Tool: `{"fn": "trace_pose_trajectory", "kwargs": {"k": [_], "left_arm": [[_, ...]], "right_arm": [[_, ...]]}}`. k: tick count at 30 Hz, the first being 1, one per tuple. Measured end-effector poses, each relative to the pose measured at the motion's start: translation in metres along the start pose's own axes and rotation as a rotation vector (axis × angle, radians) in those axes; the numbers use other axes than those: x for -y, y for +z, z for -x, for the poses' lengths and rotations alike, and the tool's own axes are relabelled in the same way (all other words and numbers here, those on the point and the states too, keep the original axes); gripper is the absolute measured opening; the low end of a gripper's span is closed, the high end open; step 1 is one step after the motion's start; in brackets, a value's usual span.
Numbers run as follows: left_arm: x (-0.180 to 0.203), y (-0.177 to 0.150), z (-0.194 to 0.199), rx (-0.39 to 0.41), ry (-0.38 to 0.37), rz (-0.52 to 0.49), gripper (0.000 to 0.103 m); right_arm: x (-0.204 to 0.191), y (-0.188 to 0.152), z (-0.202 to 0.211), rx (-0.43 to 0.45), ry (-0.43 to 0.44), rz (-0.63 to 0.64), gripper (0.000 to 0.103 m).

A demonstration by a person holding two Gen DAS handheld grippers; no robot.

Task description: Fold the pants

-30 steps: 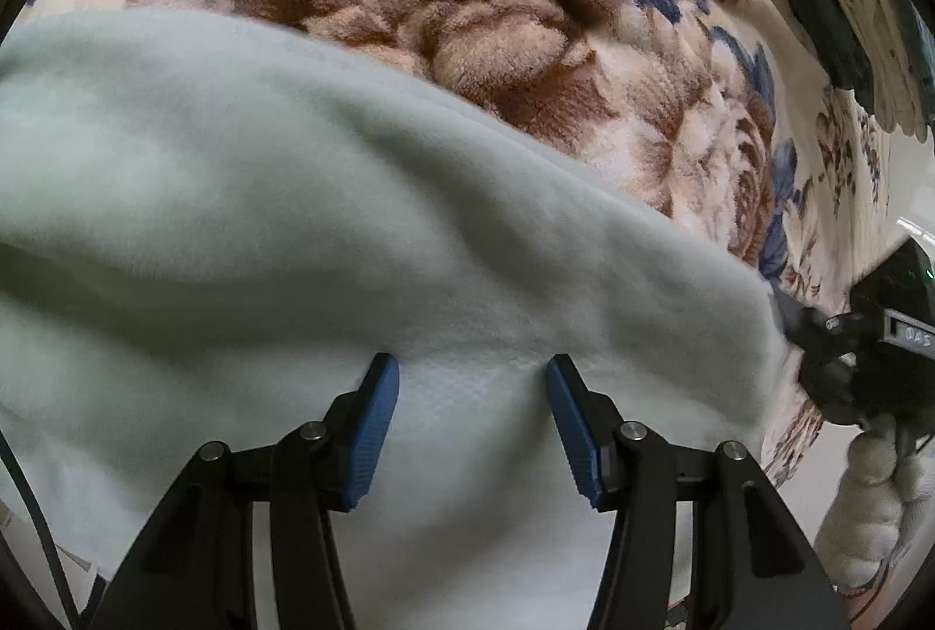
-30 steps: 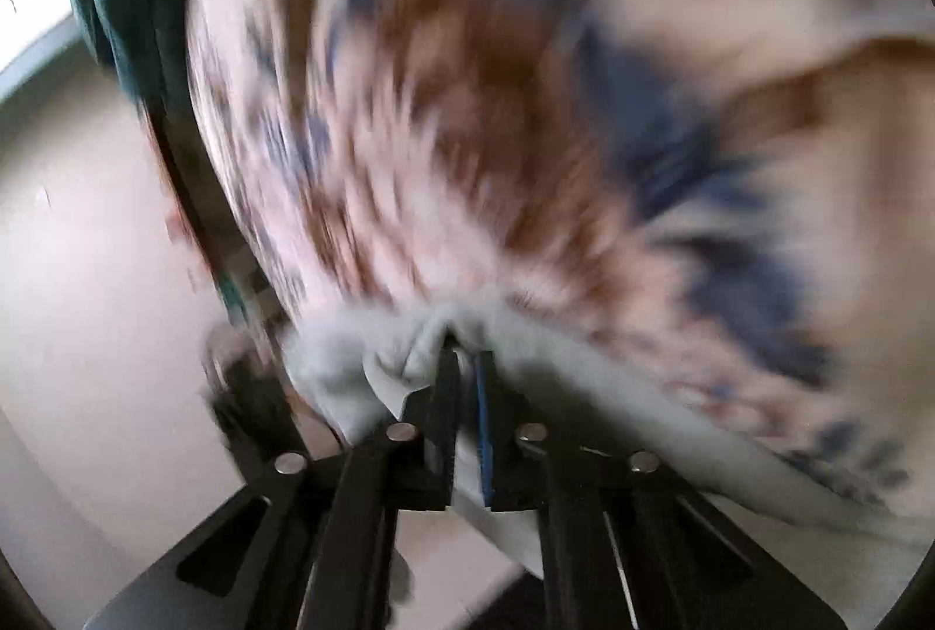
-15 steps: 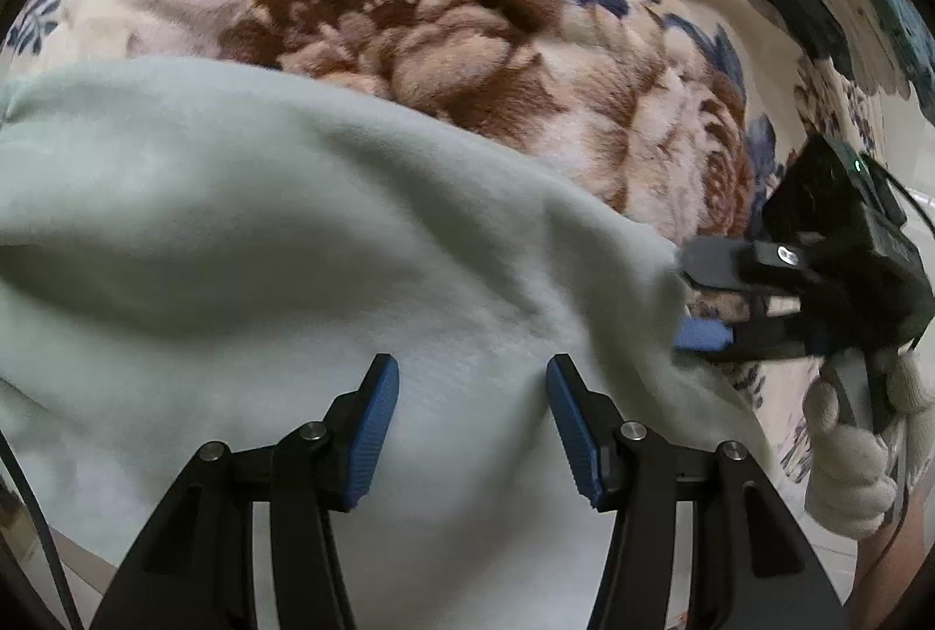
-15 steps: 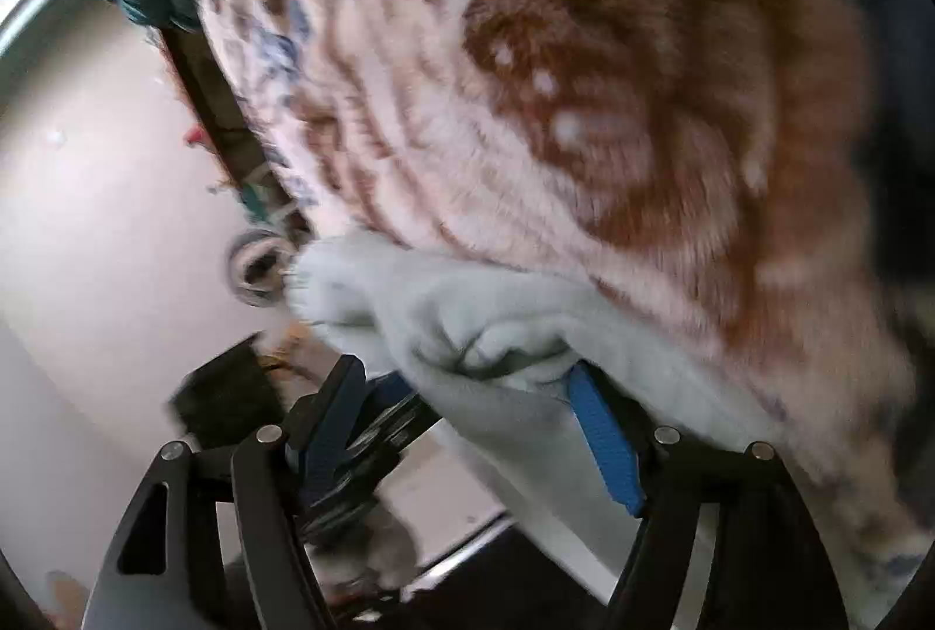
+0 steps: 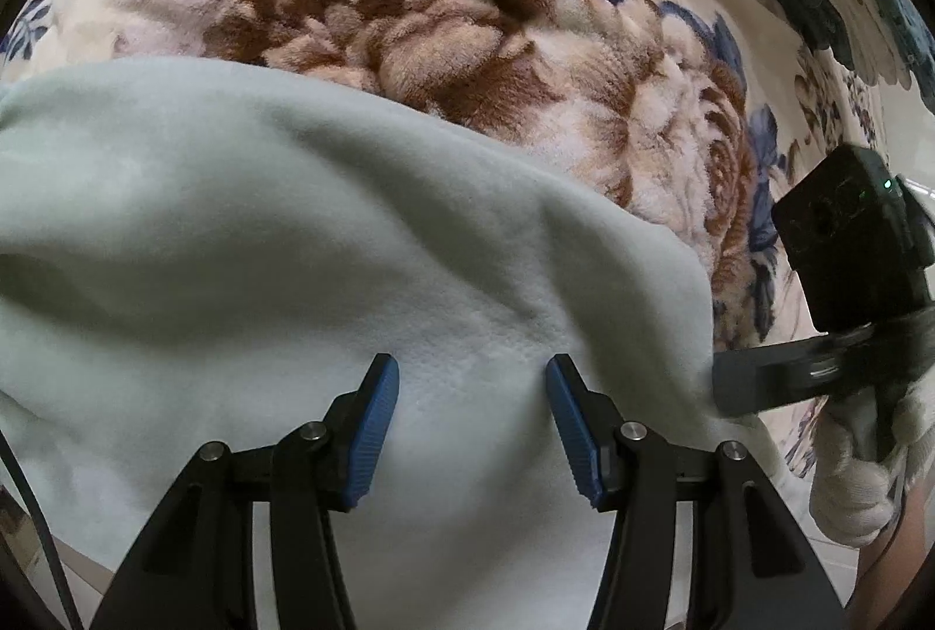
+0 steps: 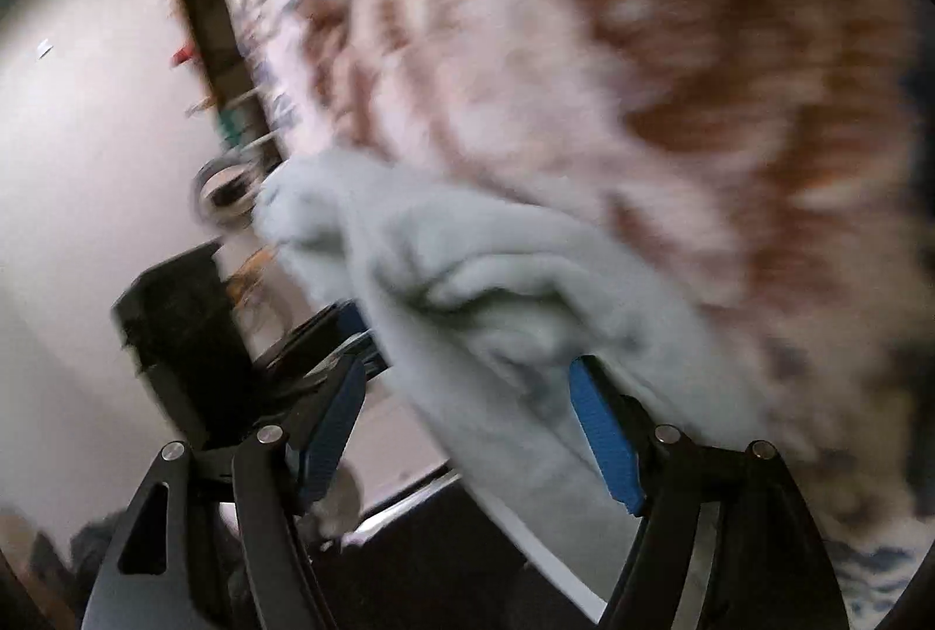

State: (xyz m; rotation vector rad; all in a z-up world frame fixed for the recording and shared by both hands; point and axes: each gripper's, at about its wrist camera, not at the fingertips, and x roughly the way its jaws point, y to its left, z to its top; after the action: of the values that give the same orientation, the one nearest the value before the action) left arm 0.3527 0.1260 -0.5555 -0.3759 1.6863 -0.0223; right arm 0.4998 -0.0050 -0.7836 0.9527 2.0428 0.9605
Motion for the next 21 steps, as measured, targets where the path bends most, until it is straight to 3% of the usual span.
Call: {"fn": "trace_pose_trajectory", "kwargs": {"k": [1,2,4,5,9,11,13,15,17,19,21], "left_arm": [[-0.002,-0.001,0.000,0.000,0.000,-0.003,0.050],[-0.001,-0.001,-0.001,0.000,0.001,-0.005,0.050],[-0.003,0.000,-0.001,0.001,0.003,-0.007,0.050],[-0.005,0.000,0.000,0.003,0.006,-0.008,0.050],[0.000,0.000,-0.004,0.010,0.022,-0.022,0.050],[0.004,0.001,-0.005,0.016,0.032,-0.030,0.050],[0.007,0.003,-0.006,0.016,0.036,-0.028,0.050],[0.006,0.004,-0.008,0.016,0.033,-0.019,0.052],[0.005,0.005,-0.009,0.017,0.014,-0.011,0.054],[0.004,0.005,-0.011,0.008,0.015,-0.012,0.054],[0.003,0.006,-0.014,0.000,0.024,-0.010,0.054]], "right_arm": [[0.001,-0.001,0.001,0.002,0.076,0.001,0.076],[0.002,0.004,0.005,0.039,0.098,-0.001,0.076],[-0.002,0.016,0.017,0.154,-0.016,0.033,0.075],[-0.003,0.020,0.017,0.157,-0.037,0.036,0.076],[-0.001,0.028,-0.016,0.029,-0.076,0.039,0.077],[-0.001,0.030,-0.033,-0.009,0.008,0.032,0.084],[0.009,0.030,-0.030,0.033,0.073,-0.033,0.084],[0.027,0.024,-0.004,0.126,0.254,-0.128,0.065],[0.038,0.013,0.022,0.187,0.394,-0.187,0.061],[0.043,-0.003,0.042,0.241,0.478,-0.197,0.060],[0.046,-0.017,0.056,0.288,0.492,-0.188,0.057]]}}
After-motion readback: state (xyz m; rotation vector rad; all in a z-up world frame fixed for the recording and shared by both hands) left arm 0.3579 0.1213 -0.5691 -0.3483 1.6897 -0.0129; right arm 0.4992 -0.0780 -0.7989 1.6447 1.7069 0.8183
